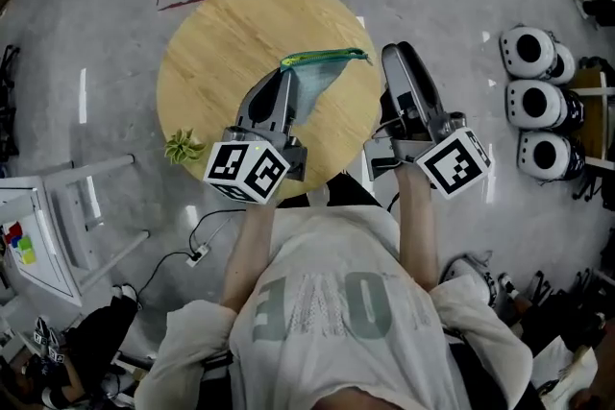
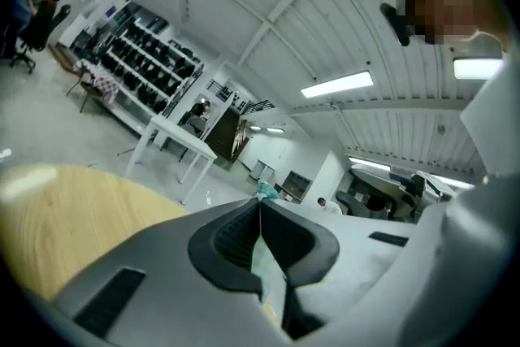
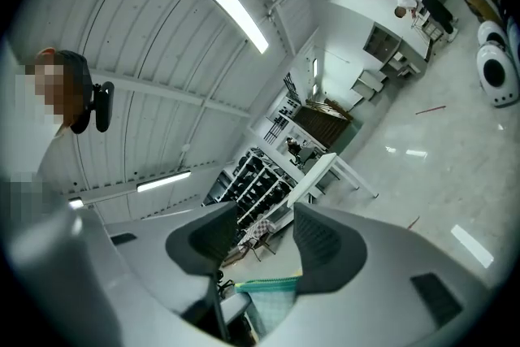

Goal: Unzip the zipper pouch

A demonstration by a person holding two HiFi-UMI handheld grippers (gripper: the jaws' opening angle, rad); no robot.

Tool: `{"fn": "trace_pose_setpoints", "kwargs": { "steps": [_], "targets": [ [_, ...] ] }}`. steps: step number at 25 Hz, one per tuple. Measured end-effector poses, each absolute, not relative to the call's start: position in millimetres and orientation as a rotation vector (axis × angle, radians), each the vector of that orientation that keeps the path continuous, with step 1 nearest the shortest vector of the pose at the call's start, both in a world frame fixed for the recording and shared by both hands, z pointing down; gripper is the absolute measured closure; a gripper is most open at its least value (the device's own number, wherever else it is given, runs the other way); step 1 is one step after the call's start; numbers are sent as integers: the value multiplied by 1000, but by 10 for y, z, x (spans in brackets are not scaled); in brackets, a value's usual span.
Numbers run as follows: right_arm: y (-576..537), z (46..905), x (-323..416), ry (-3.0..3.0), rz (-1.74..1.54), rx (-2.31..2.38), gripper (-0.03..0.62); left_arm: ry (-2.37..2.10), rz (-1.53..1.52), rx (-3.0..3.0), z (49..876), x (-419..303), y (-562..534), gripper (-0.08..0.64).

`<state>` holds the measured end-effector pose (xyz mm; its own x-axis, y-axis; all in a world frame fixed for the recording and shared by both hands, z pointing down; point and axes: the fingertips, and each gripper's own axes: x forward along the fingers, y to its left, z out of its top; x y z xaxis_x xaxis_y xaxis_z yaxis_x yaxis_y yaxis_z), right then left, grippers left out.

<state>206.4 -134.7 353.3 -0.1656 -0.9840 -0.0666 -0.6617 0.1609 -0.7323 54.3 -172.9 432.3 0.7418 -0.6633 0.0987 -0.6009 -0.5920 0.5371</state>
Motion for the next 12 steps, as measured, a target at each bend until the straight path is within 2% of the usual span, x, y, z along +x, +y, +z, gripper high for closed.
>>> {"fn": "trace_pose_setpoints", "kwargs": {
  "steps": [12],
  "targets": [
    [-1481, 4006, 1959, 1919, -915, -1606, 383, -1097, -189, 1913, 5544, -212, -2040, 534]
  ]
}}
